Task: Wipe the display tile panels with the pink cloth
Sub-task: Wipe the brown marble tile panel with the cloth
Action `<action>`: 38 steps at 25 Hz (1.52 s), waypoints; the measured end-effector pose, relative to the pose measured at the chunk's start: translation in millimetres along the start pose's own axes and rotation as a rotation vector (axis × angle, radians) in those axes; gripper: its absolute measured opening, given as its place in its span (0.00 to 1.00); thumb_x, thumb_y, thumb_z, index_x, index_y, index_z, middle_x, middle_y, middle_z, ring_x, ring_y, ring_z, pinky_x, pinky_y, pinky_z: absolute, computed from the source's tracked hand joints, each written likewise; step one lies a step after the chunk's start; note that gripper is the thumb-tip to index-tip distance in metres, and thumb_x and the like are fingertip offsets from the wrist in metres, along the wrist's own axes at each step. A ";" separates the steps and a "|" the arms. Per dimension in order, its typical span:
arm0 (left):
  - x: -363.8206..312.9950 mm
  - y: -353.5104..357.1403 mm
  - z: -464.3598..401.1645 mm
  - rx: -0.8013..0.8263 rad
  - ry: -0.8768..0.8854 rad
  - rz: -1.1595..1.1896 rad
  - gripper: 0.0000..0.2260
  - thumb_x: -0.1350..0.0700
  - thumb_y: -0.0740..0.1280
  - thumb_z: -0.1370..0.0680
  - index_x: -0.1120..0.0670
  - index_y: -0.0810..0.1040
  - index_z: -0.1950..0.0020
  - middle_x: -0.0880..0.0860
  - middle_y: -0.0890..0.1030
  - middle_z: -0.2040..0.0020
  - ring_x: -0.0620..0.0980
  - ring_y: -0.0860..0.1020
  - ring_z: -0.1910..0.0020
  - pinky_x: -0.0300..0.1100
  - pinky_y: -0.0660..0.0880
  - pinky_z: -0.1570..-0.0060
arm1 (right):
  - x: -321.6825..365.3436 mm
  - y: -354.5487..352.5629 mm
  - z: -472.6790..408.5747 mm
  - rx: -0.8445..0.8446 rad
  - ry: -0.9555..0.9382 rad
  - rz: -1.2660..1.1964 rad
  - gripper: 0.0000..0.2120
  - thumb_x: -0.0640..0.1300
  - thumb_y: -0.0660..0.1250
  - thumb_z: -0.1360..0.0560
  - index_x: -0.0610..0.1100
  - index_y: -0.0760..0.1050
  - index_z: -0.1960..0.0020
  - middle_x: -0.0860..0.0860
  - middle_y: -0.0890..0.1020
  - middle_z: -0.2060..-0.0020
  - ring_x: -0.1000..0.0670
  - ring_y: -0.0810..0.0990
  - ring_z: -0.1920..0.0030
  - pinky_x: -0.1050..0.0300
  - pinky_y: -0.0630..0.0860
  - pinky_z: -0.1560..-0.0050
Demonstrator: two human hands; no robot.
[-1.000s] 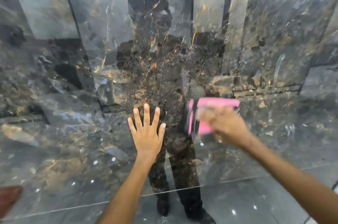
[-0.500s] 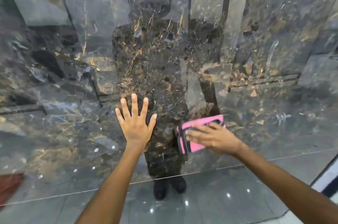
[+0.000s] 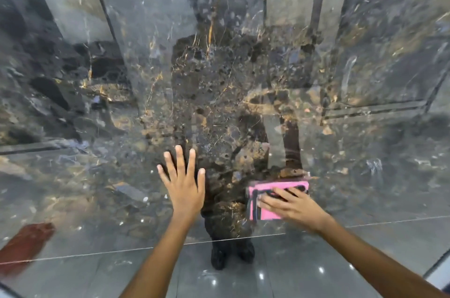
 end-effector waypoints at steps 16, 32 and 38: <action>15.9 19.2 6.0 -0.191 0.165 -0.109 0.24 0.45 0.46 0.15 0.47 0.47 0.19 0.50 0.44 0.19 0.55 0.42 0.21 0.56 0.41 0.25 | 2.5 6.5 -12.3 -0.089 -0.219 -0.299 0.40 0.37 0.79 0.38 0.44 0.68 0.29 0.50 0.68 0.29 0.52 0.67 0.29 0.55 0.48 0.23; 17.7 24.6 -1.4 -0.249 0.254 -0.107 0.27 0.41 0.48 0.17 0.46 0.46 0.19 0.49 0.43 0.19 0.54 0.43 0.21 0.56 0.42 0.24 | 120.2 59.7 -36.2 0.190 -0.187 -0.376 0.33 0.30 0.62 0.34 0.44 0.68 0.29 0.51 0.73 0.30 0.47 0.68 0.29 0.49 0.66 0.32; 18.2 23.6 6.8 -0.239 0.243 -0.092 0.28 0.41 0.48 0.17 0.45 0.45 0.19 0.48 0.42 0.19 0.53 0.42 0.21 0.55 0.42 0.24 | 31.7 51.8 75.8 0.142 -0.248 -0.323 0.52 0.33 0.82 0.46 0.46 0.62 0.28 0.51 0.54 0.23 0.50 0.69 0.31 0.50 0.69 0.33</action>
Point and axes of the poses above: each hand's wrist, its own z-axis away from the middle knuckle, its own y-axis out of the palm, x = y × z, the point moved 4 cm from there along -z, towards the middle knuckle
